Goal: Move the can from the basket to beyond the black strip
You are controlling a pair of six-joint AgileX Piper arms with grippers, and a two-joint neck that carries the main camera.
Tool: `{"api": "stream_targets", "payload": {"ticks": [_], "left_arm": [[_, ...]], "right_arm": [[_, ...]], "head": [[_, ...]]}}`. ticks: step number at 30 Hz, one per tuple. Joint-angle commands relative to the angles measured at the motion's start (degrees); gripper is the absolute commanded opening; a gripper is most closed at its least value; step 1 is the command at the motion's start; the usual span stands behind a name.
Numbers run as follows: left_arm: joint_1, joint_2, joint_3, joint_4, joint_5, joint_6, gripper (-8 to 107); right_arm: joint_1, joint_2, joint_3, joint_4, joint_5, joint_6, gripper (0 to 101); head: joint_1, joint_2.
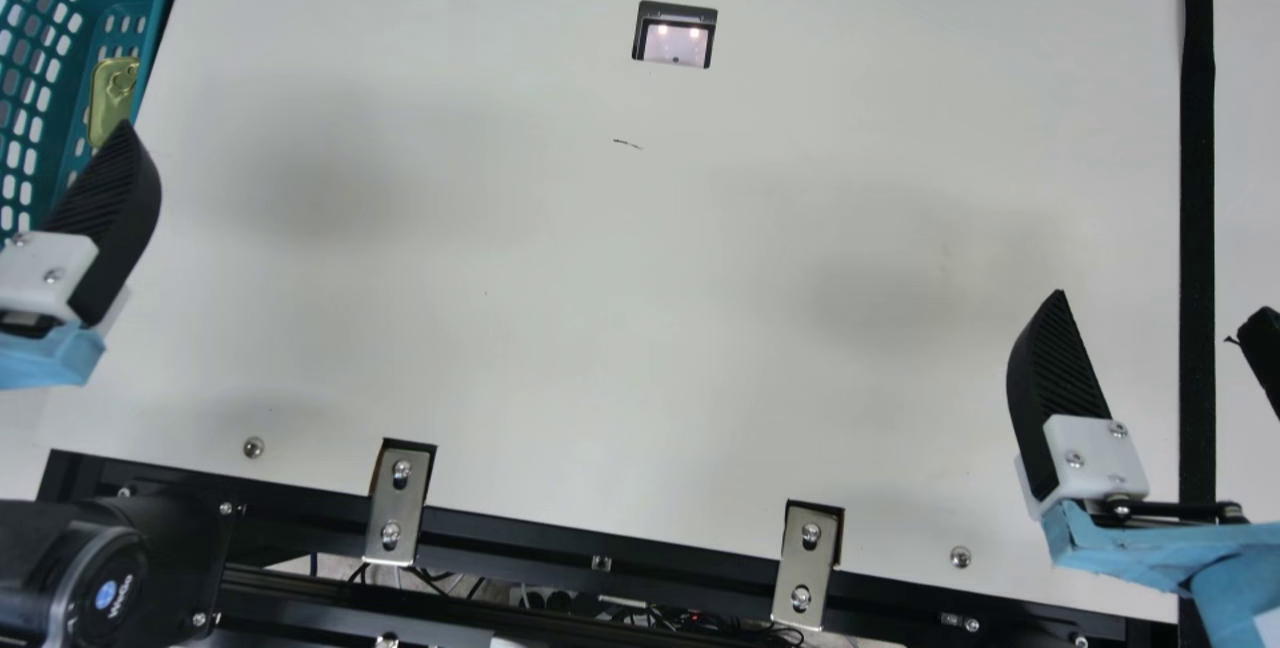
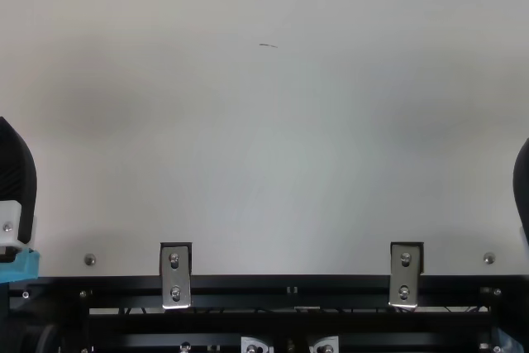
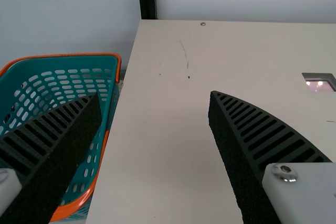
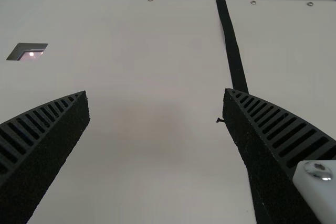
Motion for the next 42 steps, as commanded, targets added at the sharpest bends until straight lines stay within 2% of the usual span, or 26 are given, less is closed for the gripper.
{"api": "stream_targets", "payload": {"ticks": [1, 42], "left_arm": [[0.0, 0.0, 0.0, 0.0, 0.0, 0.0, 90], [0.0, 0.0, 0.0, 0.0, 0.0, 0.0, 90]], "right_arm": [[0.0, 0.0, 0.0, 0.0, 0.0, 0.0, 101], [0.0, 0.0, 0.0, 0.0, 0.0, 0.0, 101]], "head": [[-0.1, 0.6], [-0.1, 0.6]]}}
